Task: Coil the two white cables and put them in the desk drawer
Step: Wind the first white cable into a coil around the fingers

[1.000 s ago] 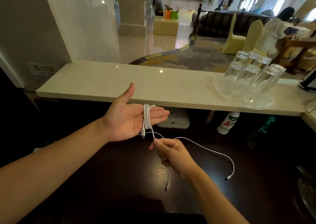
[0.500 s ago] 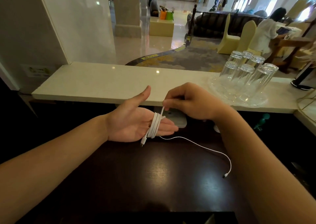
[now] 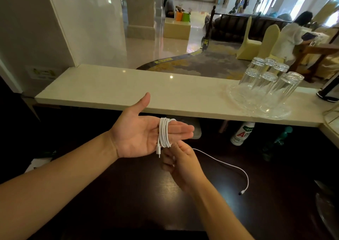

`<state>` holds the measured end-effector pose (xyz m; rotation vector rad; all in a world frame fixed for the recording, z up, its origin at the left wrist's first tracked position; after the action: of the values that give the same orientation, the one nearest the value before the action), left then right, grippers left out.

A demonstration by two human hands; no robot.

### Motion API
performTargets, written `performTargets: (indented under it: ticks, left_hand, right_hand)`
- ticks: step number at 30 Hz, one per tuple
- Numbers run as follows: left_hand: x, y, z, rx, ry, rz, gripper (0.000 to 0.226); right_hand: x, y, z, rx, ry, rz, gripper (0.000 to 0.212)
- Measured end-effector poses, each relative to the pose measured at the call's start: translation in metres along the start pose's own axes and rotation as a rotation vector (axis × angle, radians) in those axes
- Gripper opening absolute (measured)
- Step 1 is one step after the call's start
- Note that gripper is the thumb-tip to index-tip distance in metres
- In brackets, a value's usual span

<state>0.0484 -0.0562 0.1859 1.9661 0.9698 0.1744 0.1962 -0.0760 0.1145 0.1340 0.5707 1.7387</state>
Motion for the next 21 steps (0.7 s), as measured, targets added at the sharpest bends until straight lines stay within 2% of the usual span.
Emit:
performTargets:
  ticks: [5, 9, 11, 17, 21]
  left_hand:
    - [0.003, -0.001, -0.006, 0.043, 0.098, -0.202, 0.101]
    - [0.006, 0.0, -0.001, 0.215, 0.109, -0.321, 0.095]
    - [0.006, 0.001, 0.001, 0.247, 0.114, -0.362, 0.092]
    - [0.006, 0.0, 0.002, 0.304, 0.175, -0.417, 0.082]
    - [0.006, -0.002, 0.009, 0.421, 0.172, -0.438, 0.073]
  right_hand:
    - [-0.012, 0.006, 0.002, -0.336, -0.141, -0.059, 0.024]
    - [-0.013, 0.003, 0.005, -0.809, -0.342, -0.101, 0.031]
    - [-0.013, 0.001, 0.011, -0.936, -0.395, -0.111, 0.032]
    - [-0.017, 0.005, 0.026, -1.017, -0.435, -0.102, 0.03]
    - [-0.017, 0.006, 0.032, -0.892, -0.252, -0.116, 0.035]
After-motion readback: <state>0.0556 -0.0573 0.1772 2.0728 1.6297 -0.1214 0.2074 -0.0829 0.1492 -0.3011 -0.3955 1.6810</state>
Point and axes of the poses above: each hand's wrist, its own x-axis towards the middle knuckle, its own y-axis out of the palm, z = x × y, the point moved 1 cm from there along x, towards the middle knuckle, and after that the axes turned 12 degrees about -z, right-handed, at the moved point
